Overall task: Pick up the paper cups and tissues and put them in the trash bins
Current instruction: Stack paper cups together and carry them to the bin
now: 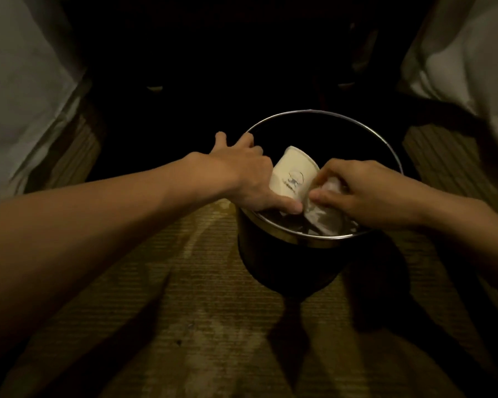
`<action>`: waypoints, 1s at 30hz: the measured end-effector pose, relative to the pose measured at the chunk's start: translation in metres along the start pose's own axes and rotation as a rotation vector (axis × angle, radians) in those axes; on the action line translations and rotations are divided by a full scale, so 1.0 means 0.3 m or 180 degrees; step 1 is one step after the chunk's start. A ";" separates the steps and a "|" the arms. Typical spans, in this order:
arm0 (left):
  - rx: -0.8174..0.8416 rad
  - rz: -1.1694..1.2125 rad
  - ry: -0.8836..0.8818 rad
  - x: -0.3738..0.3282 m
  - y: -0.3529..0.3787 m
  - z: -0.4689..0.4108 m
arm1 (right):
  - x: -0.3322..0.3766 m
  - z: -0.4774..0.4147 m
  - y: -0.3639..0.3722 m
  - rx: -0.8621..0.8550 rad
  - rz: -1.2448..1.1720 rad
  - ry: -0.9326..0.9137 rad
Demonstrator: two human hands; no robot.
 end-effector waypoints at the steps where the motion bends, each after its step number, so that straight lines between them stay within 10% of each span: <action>1: -0.0061 0.0013 0.0060 0.002 0.003 -0.004 | -0.004 -0.003 0.005 0.0051 0.0090 -0.0018; 8: -0.1300 0.1201 0.1066 0.084 -0.039 0.040 | -0.004 0.026 -0.008 -0.0654 0.0209 0.0068; 14: -0.1074 0.1940 0.0816 0.145 -0.276 0.263 | 0.184 0.215 -0.193 -0.0680 -0.0813 0.0348; 21: -0.0172 0.1621 0.0660 0.201 -1.022 0.730 | 0.639 0.471 -0.901 -0.0197 -0.1702 -0.0144; 30: -0.0355 0.1314 -0.0615 0.283 -1.813 1.664 | 1.215 0.698 -1.738 0.0215 -0.1319 -0.1778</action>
Point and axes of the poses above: each hand's wrist, its own z-axis away from the middle knuckle, its own y-axis out of the palm, x = y × z, the point moved 3 cm from there along -z, towards the middle knuckle, and after that the axes turned 14 degrees about z, right-handed, at the moved point
